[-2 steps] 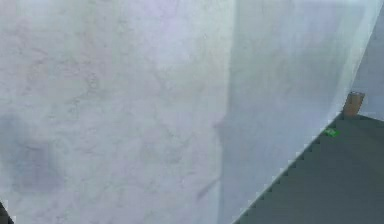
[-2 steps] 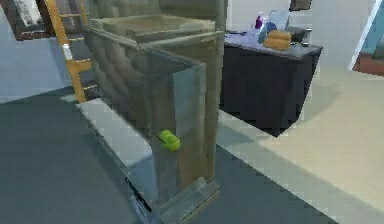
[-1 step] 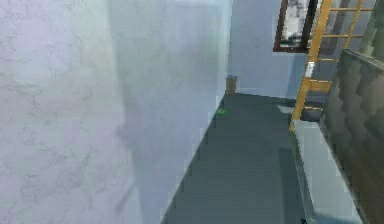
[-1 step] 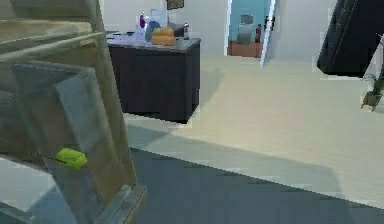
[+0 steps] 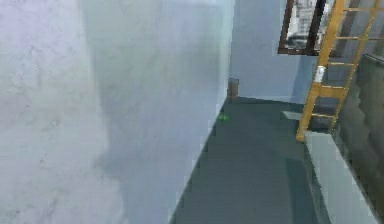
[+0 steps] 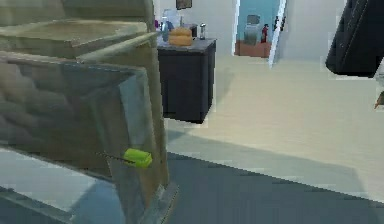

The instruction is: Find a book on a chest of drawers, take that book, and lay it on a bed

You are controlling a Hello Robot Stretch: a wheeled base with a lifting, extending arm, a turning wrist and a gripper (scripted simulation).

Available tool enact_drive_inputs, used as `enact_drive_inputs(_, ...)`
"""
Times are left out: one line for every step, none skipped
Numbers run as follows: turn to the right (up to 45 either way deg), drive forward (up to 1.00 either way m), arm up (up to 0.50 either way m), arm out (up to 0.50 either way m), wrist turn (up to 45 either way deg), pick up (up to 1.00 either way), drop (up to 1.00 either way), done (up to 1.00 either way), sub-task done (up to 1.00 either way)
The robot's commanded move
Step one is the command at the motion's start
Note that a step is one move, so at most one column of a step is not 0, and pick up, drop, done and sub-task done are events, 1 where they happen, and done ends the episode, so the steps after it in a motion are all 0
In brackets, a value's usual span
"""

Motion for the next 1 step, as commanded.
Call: enact_drive_inputs(18.0,0.00,0.00,0.00,0.0,0.00,0.00,0.00,0.00)
